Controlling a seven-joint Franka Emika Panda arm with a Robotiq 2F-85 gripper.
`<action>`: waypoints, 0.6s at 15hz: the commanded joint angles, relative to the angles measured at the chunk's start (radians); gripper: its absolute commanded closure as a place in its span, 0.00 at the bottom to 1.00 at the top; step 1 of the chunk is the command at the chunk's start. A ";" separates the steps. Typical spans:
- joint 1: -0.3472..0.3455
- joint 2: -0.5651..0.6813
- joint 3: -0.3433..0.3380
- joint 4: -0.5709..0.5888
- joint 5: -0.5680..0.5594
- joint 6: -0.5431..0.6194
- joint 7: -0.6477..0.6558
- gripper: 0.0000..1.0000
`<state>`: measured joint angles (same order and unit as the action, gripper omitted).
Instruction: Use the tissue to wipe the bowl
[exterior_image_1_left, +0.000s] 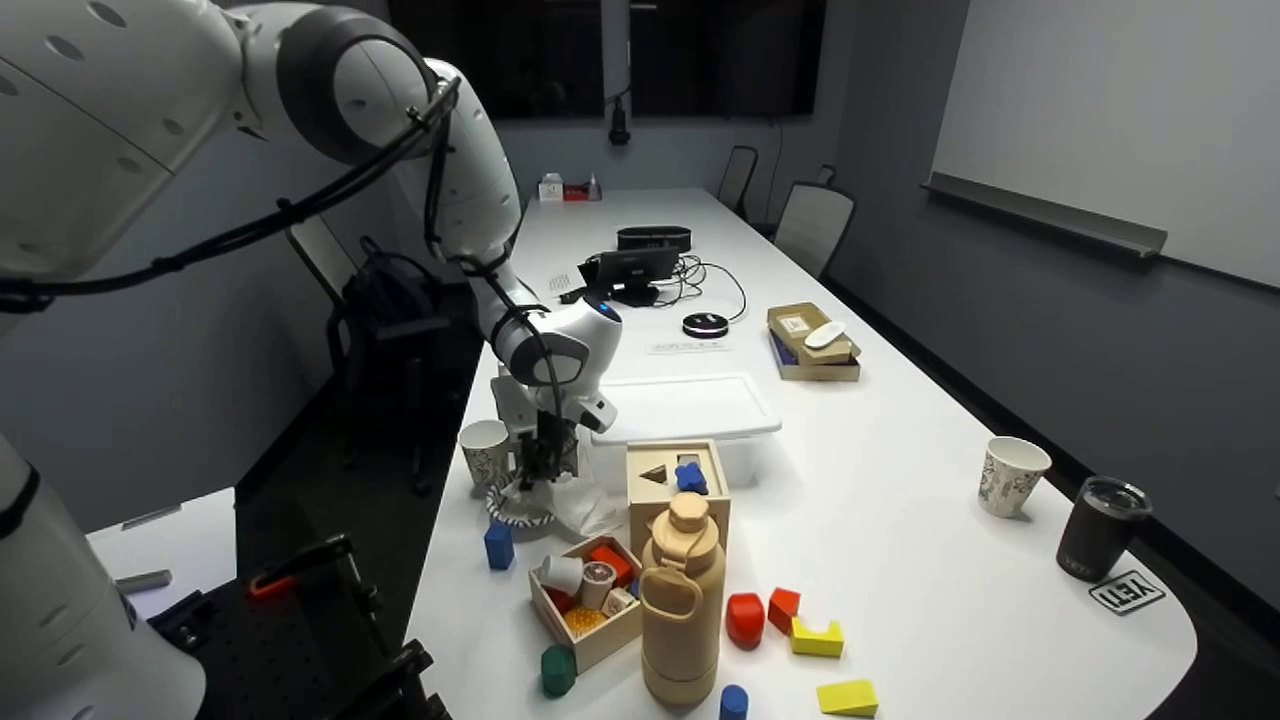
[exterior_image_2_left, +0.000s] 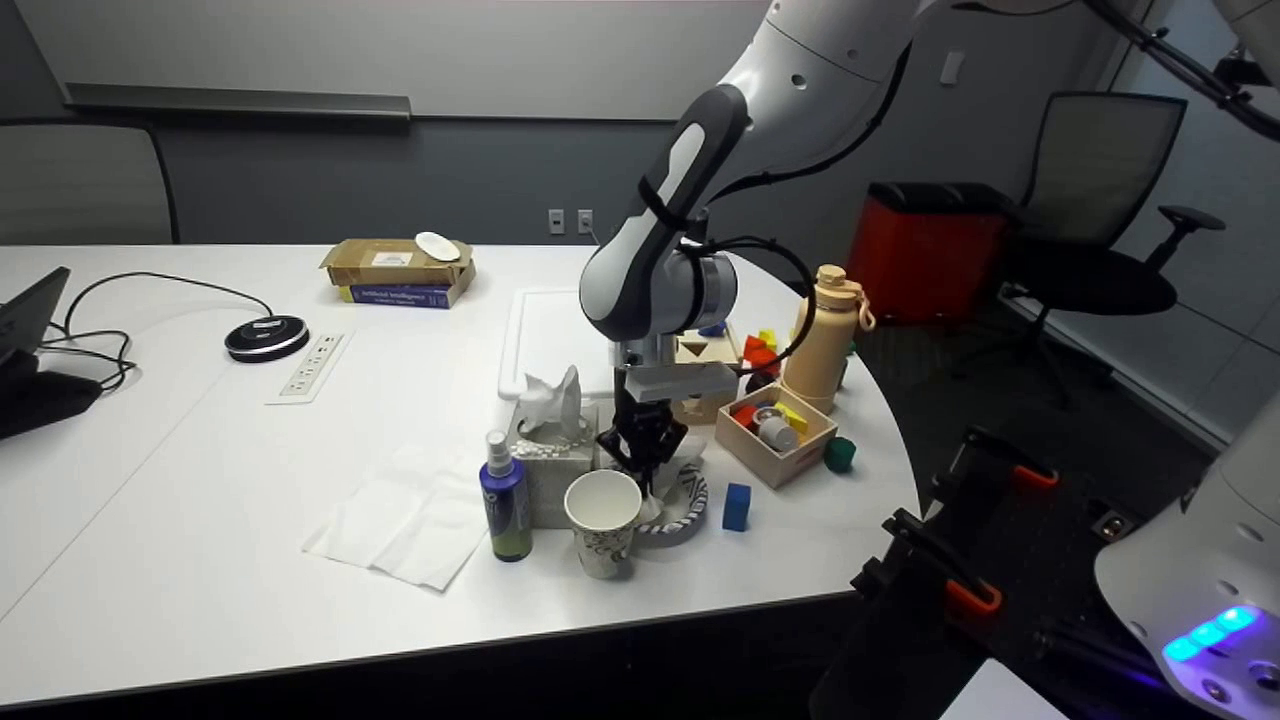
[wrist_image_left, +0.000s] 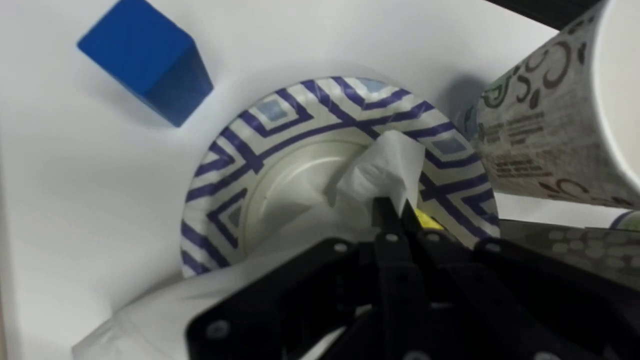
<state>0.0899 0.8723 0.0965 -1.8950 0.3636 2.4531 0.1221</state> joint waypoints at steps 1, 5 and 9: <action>0.032 0.002 -0.018 0.025 -0.056 0.014 0.052 1.00; 0.076 -0.009 -0.050 0.001 -0.138 0.022 0.091 1.00; 0.104 -0.016 -0.061 -0.014 -0.193 0.013 0.117 1.00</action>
<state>0.1638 0.8726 0.0541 -1.8790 0.2115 2.4625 0.1995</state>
